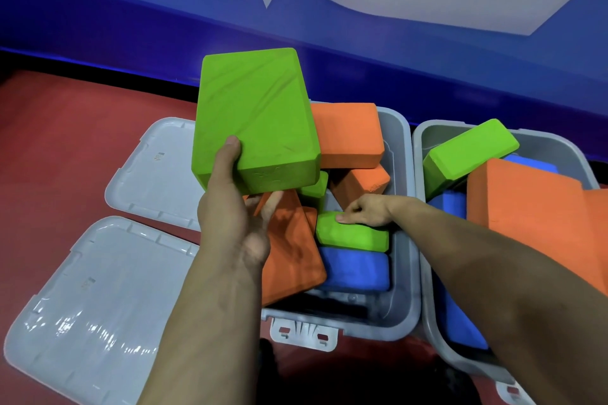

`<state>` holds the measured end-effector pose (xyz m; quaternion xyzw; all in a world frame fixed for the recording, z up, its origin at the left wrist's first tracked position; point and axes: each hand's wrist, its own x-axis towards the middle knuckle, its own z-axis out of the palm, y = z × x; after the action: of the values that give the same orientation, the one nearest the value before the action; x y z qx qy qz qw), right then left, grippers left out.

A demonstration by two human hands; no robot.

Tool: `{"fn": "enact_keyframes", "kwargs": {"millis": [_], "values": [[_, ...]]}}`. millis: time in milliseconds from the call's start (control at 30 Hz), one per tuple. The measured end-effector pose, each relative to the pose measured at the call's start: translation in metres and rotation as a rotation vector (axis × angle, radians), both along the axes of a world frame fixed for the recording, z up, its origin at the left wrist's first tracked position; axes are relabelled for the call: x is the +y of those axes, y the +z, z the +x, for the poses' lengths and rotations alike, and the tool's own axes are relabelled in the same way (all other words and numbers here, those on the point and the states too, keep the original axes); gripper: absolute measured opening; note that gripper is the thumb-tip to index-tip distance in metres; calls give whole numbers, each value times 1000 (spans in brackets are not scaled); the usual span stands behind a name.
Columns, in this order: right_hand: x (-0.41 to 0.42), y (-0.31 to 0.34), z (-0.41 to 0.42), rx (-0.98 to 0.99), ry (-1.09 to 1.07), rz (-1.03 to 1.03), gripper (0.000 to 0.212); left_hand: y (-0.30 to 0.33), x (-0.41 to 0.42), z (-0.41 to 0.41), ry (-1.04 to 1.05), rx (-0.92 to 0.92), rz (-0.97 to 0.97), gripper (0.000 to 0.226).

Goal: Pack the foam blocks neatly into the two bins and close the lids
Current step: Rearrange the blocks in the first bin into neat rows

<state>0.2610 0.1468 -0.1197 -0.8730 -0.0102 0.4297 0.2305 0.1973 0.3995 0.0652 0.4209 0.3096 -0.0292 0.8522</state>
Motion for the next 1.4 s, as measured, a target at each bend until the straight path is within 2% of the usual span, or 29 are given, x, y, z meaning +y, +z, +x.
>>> {"fn": "enact_keyframes", "kwargs": {"millis": [67,133,200,267,400,567,733,833,933,1033,1100,1167,1233,1267,1333,1400], "values": [[12,-1,6,-110,-59,-4,88,0,1,0,8,-2,-5,22],[26,-5,12,-228,-172,82,92,0,2,1,8,-6,-6,18],[38,-9,19,-227,-293,193,94,0,2,1,9,-6,-7,19],[45,-17,28,-213,-353,219,96,-1,2,1,13,0,-8,21],[54,-40,42,-204,-435,265,113,-3,2,2,25,15,-16,24],[57,-45,45,-283,-420,375,81,-5,1,4,31,15,-38,29],[49,-51,47,-287,-305,395,98,-4,2,5,45,13,-69,36],[55,-43,41,-296,-307,374,92,-5,3,5,42,25,-54,33],[52,-37,36,-290,-224,283,74,-5,2,5,39,36,-55,32],[43,-29,28,-287,-191,181,71,-5,1,4,35,31,-47,33],[32,-26,24,-358,-279,61,53,-4,1,3,29,27,-32,36],[19,-21,17,-468,-457,-133,56,-3,1,3,33,23,-38,39],[7,-27,10,-506,-718,-174,60,-2,1,3,37,23,-46,41],[4,-29,7,-498,-853,-128,64,-2,1,3,37,24,-46,42],[0,-30,5,-507,-1019,-81,86,-2,-1,3,34,29,-44,40],[-2,-27,7,-507,-988,-100,101,-3,-3,2,29,34,-39,39]]}}
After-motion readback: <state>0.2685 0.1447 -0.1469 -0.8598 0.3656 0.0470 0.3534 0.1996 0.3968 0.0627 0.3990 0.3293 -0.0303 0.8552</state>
